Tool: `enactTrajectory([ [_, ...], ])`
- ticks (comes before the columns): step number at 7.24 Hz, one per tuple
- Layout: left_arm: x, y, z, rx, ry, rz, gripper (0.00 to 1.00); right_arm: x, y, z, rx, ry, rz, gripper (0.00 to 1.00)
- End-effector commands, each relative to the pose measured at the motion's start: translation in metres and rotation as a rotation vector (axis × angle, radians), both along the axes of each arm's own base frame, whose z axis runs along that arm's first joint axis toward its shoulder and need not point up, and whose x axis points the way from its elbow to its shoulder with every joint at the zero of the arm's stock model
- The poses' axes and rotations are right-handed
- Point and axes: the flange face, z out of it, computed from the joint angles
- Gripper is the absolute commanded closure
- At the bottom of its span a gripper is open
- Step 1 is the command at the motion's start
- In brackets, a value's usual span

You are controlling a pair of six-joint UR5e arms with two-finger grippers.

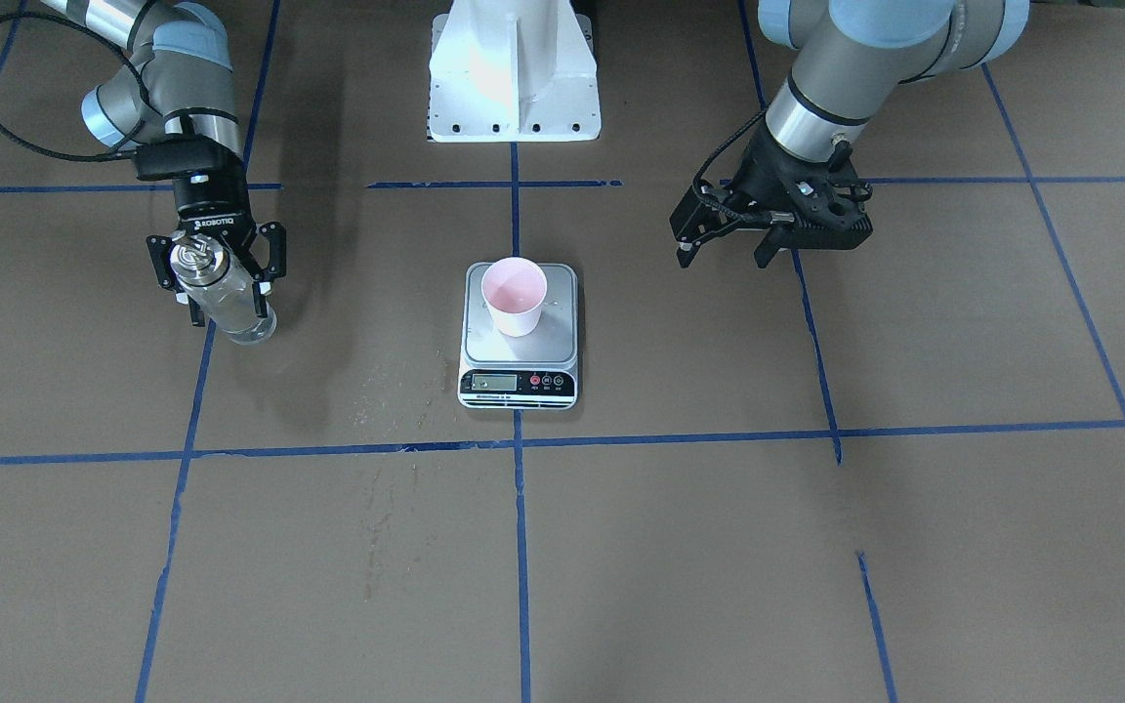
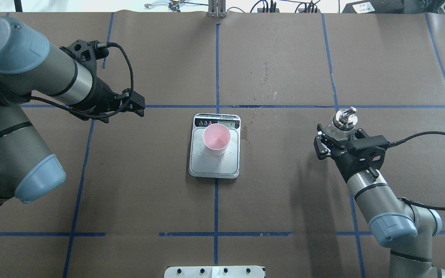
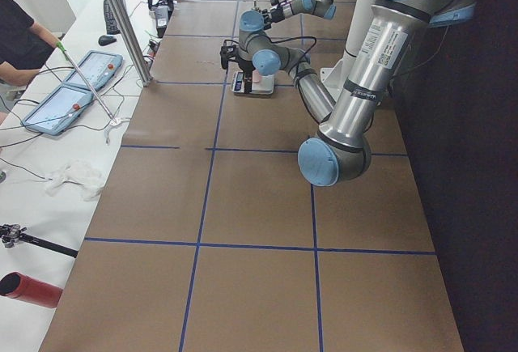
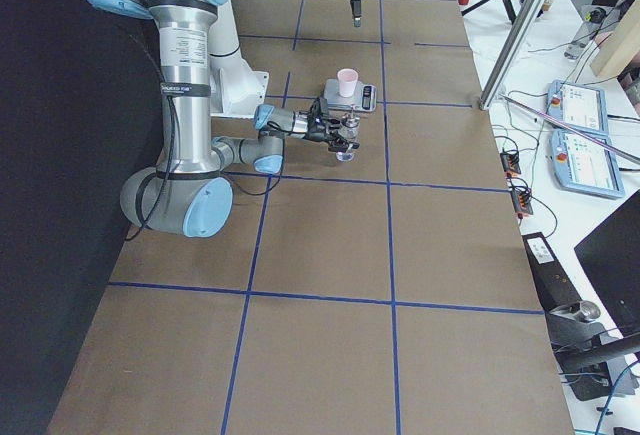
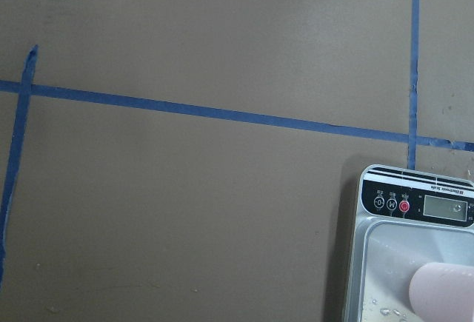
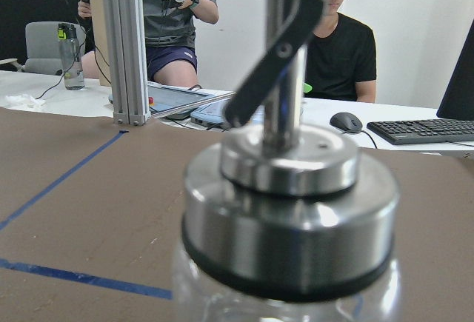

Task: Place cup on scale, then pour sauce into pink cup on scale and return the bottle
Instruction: 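Carry the glass bottle with the right gripper toward the pink cup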

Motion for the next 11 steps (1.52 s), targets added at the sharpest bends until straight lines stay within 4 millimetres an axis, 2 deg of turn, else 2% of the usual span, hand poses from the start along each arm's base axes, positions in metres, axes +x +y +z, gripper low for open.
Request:
enactTrajectory([
  [1,-0.001,0.000,0.002,-0.003,-0.003,-0.002,0.00,-0.016,-0.003,-0.019,0.010,0.035,-0.019,1.00],
  [2,-0.001,0.000,0.003,-0.005,-0.005,-0.002,0.00,-0.025,-0.006,-0.031,0.016,0.044,-0.012,1.00],
  [3,-0.002,-0.001,0.003,-0.005,-0.005,-0.003,0.00,-0.037,-0.010,-0.053,0.056,0.120,-0.022,1.00],
  [4,-0.005,-0.002,0.003,-0.005,-0.003,-0.008,0.00,-0.049,-0.016,-0.090,0.090,0.100,-0.022,1.00],
  [5,-0.005,-0.003,0.003,-0.004,-0.004,-0.007,0.00,-0.054,-0.016,-0.098,0.101,0.138,-0.017,1.00],
  [6,-0.006,-0.001,0.007,-0.010,-0.008,-0.008,0.00,-0.063,-0.019,-0.102,0.109,0.263,0.008,1.00],
  [7,-0.010,0.003,0.008,-0.007,-0.007,-0.007,0.00,-0.085,-0.029,-0.137,0.094,0.388,0.030,1.00],
  [9,-0.012,0.004,0.009,-0.005,-0.005,-0.009,0.00,-0.101,-0.040,-0.155,0.086,0.613,0.043,1.00],
  [10,-0.014,0.003,0.012,-0.009,-0.009,-0.012,0.00,-0.104,-0.043,-0.158,0.107,0.763,0.060,1.00],
  [11,-0.016,0.004,0.011,-0.005,-0.007,-0.012,0.00,-0.105,-0.043,-0.156,0.118,0.824,0.052,1.00],
])
